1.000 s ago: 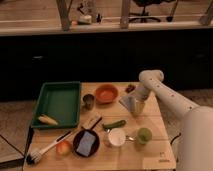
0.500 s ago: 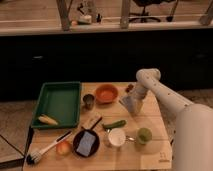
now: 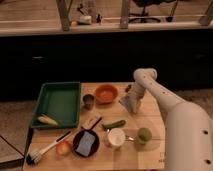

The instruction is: Place towel in paper cup

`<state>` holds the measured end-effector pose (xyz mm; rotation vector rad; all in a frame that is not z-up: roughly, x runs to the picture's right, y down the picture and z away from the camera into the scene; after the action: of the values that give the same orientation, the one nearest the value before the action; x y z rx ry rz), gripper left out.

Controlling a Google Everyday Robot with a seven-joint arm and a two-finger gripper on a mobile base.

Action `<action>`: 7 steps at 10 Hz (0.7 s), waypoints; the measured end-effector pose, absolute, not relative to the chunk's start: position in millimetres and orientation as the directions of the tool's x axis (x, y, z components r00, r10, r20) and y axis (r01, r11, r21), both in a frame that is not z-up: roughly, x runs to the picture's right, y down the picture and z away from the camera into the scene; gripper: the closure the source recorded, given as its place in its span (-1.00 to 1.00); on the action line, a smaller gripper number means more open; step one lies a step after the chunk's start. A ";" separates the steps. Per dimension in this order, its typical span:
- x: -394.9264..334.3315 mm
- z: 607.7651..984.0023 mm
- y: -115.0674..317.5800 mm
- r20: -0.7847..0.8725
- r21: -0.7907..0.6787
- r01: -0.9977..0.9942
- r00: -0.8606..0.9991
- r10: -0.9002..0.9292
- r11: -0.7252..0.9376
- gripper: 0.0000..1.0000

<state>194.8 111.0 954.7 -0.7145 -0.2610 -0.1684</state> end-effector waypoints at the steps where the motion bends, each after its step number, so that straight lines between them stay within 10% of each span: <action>1: 194.6 953.8 107.8 0.293 -0.620 0.239 0.954 -0.063 0.747 0.64; 3: 193.8 949.3 104.6 0.295 -0.623 0.243 0.953 -0.065 0.743 0.97; 7: 195.7 946.7 107.5 0.297 -0.629 0.248 0.952 -0.067 0.737 1.00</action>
<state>195.7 107.5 946.7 -0.7236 -0.2635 -0.1752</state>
